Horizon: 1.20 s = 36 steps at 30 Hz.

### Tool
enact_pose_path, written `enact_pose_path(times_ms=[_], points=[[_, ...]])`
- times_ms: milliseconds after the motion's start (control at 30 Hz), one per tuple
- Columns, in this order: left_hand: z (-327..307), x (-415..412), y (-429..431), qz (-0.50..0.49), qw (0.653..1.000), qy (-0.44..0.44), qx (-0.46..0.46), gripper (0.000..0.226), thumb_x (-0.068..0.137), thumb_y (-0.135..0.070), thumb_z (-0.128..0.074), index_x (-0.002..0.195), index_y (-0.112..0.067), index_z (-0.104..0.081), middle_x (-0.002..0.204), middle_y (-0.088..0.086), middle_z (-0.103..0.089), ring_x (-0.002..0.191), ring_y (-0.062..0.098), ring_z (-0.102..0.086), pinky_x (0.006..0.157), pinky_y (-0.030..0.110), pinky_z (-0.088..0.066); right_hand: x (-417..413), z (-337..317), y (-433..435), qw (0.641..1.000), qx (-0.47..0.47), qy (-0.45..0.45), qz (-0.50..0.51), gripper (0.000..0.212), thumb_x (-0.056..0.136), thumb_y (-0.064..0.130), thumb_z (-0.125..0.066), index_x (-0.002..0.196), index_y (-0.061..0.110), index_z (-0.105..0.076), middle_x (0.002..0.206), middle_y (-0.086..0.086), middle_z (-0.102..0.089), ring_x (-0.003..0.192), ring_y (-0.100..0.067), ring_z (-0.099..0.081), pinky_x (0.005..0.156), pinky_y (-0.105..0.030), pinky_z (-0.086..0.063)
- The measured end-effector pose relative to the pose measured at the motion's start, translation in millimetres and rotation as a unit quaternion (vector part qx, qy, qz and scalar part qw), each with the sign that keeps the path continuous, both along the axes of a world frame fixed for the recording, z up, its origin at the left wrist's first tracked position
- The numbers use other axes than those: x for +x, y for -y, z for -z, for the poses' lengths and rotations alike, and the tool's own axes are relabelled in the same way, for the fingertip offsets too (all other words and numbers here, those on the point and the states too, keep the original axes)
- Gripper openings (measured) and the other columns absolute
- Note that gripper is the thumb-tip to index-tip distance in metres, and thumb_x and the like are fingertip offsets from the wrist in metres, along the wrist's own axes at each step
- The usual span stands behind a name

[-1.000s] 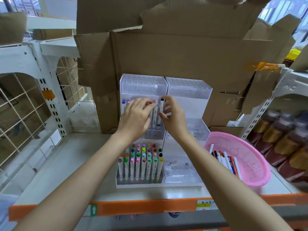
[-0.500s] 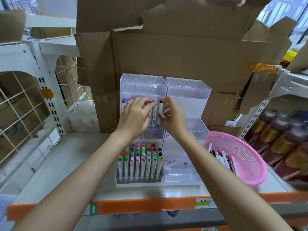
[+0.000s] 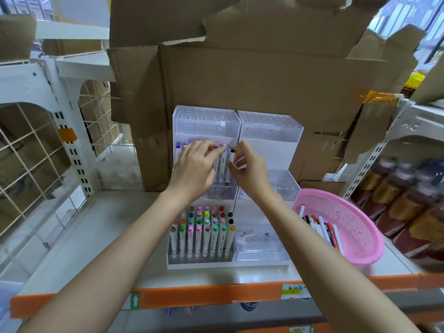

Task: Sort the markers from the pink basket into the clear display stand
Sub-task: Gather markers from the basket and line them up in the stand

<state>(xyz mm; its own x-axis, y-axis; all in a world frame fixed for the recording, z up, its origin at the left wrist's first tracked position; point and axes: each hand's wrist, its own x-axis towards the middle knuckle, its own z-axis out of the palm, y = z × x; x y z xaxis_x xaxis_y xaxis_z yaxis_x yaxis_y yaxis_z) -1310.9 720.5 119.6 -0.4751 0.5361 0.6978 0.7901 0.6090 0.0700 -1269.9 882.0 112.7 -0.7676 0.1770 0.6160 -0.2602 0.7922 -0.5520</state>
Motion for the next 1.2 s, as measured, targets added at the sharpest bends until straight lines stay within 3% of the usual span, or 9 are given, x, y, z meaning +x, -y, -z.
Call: enact_pose_path(times_ms=[333, 500, 633, 833, 933, 1067, 1200], points=[[-5.7, 4.4, 1.0, -0.006, 1.0, 0.018, -0.017, 0.054, 0.08, -0.004, -0.061, 0.132, -0.012, -0.054, 0.123, 0.009, -0.056, 0.116, 0.026, -0.049, 0.102, 0.041, -0.039, 2.7, -6.4, 2.2, 1.0, 0.015, 0.024, 0.001, 0.027, 0.088, 0.009, -0.066, 0.109, 0.011, -0.05, 0.08, -0.004, -0.055, 0.069, -0.025, -0.057, 0.063, -0.038, -0.053], [-4.3, 6.5, 1.0, -0.022, 0.999, 0.01, -0.04, 0.058, 0.081, -0.007, -0.061, 0.137, -0.014, -0.049, 0.128, 0.009, -0.053, 0.122, 0.027, -0.047, 0.107, 0.041, -0.035, 8.7, -7.3, -1.2, 0.998, 0.064, 0.008, 0.007, 0.04, 0.087, 0.013, -0.066, 0.124, 0.019, -0.051, 0.1, 0.002, -0.056, 0.087, -0.017, -0.056, 0.07, -0.038, -0.053], [-4.0, 10.8, -0.9, -0.036, 0.998, 0.018, -0.05, 0.058, 0.083, -0.011, -0.061, 0.139, -0.015, -0.046, 0.132, 0.008, -0.05, 0.125, 0.027, -0.044, 0.111, 0.043, -0.031, 14.5, -7.3, -3.5, 0.988, 0.156, 0.018, 0.008, 0.045, 0.09, 0.019, -0.063, 0.133, 0.017, -0.051, 0.121, -0.005, -0.056, 0.108, -0.026, -0.055, 0.074, -0.041, -0.052], [-11.1, 25.1, -12.2, -0.066, 0.996, 0.016, -0.053, 0.055, 0.087, -0.022, -0.059, 0.139, -0.013, -0.044, 0.137, 0.008, -0.047, 0.129, 0.026, -0.041, 0.114, 0.045, -0.025, 25.5, -9.9, -11.2, 0.986, 0.166, 0.007, -0.008, 0.057, 0.088, 0.019, -0.065, 0.142, 0.019, -0.044, 0.133, -0.003, -0.052, 0.118, -0.023, -0.052, 0.085, -0.038, -0.052], [-7.4, 43.0, -31.0, -0.065, 0.995, -0.004, -0.077, 0.052, 0.081, -0.021, -0.064, 0.131, -0.008, -0.052, 0.132, 0.013, -0.053, 0.125, 0.031, -0.047, 0.109, 0.047, -0.03, 38.0, -10.0, -23.1, 0.985, 0.174, 0.012, -0.011, 0.058, 0.087, 0.017, -0.066, 0.14, 0.016, -0.046, 0.136, -0.005, -0.051, 0.121, -0.026, -0.052, 0.087, -0.042, -0.051], [5.5, 66.7, -66.1, -0.023, 0.996, -0.003, -0.082, 0.052, 0.074, -0.021, -0.071, 0.123, -0.006, -0.058, 0.124, 0.014, -0.059, 0.115, 0.032, -0.055, 0.095, 0.043, -0.044, 62.8, -3.4, -53.8, 0.98, 0.188, 0.049, 0.037, 0.055, 0.09, 0.026, -0.063, 0.141, 0.02, -0.043, 0.14, 0.0, -0.048, 0.122, -0.024, -0.05, 0.081, -0.037, -0.049], [17.7, 88.5, -106.5, 0.013, 0.996, 0.029, -0.081, 0.051, 0.075, -0.022, -0.071, 0.123, -0.007, -0.059, 0.12, 0.014, -0.06, 0.111, 0.033, -0.057, 0.09, 0.043, -0.047, 93.7, 9.7, -98.1, 0.978, 0.174, 0.095, 0.065, 0.056, 0.089, 0.026, -0.063, 0.141, 0.023, -0.043, 0.139, -0.001, -0.048, 0.122, -0.026, -0.049, 0.089, -0.039, -0.048]])
